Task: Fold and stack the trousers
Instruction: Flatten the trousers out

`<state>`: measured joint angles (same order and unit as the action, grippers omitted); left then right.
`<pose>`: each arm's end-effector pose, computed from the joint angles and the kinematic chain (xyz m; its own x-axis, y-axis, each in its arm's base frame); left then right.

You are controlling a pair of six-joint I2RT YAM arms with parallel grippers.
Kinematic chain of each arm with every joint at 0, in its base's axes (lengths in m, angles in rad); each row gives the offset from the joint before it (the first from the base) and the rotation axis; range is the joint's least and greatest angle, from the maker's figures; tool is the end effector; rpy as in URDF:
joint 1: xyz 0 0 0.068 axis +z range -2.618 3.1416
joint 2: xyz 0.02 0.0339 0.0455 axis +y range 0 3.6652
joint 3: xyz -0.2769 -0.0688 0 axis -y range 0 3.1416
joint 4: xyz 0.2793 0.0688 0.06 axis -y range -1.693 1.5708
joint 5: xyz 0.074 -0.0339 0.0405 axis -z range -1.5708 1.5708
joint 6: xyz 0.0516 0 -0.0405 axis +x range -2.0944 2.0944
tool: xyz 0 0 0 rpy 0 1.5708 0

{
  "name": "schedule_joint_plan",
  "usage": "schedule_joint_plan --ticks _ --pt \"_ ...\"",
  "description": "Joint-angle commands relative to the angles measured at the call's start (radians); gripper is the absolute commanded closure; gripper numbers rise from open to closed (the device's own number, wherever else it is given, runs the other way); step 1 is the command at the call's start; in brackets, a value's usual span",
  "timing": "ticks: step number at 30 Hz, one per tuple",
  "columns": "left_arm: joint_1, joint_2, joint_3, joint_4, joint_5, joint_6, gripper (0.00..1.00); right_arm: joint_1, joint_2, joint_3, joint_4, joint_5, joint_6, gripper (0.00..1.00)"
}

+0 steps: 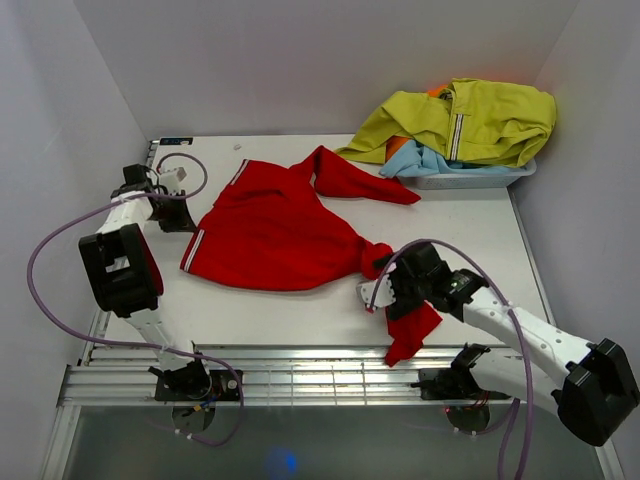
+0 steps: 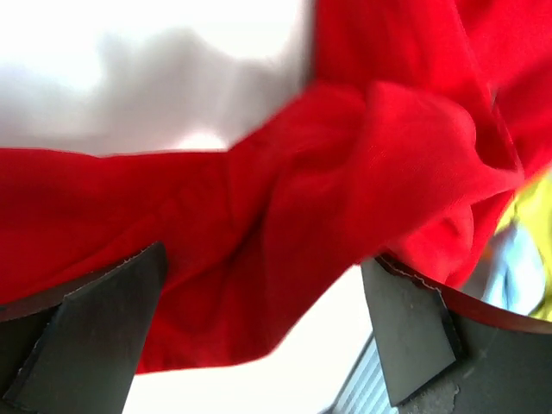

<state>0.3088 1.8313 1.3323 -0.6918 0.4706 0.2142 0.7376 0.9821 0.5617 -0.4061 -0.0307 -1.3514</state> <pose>0.3975 0.1022 0.1887 -0.8880 -0.0844 -0.4519 0.0799 0.9397 -0.3326 0.1697 0.1564 0.1922 0.5526 -0.8160 -0.1695 -0.6810 -0.3249 -0.6563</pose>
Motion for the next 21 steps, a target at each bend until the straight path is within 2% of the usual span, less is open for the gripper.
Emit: schedule_joint_plan --ticks 1,6,10,14,17,18,21 --pt "0.019 -0.001 0.042 0.052 -0.062 0.033 1.00 -0.096 0.030 0.174 -0.023 0.016 0.080 0.02" --pt "0.052 0.036 0.087 0.060 -0.162 0.033 1.00 -0.343 0.153 0.391 -0.154 -0.118 0.205 0.03" --pt "0.088 0.028 0.062 0.072 -0.204 0.034 1.00 -0.389 0.178 0.388 -0.209 -0.121 0.132 0.06" --pt "0.113 0.013 0.033 0.072 -0.178 0.042 1.00 -0.394 0.145 0.333 -0.287 -0.106 0.049 0.05" --pt "0.121 -0.003 0.018 0.072 -0.173 0.060 1.00 -0.463 0.147 0.342 -0.325 -0.121 0.092 0.09" --pt "0.122 -0.003 0.016 0.074 -0.171 0.065 1.00 -0.506 0.162 0.375 -0.389 -0.145 0.109 0.11" --pt "0.125 0.000 0.021 0.072 -0.168 0.068 1.00 -0.585 0.257 0.417 -0.477 -0.195 0.190 0.17"
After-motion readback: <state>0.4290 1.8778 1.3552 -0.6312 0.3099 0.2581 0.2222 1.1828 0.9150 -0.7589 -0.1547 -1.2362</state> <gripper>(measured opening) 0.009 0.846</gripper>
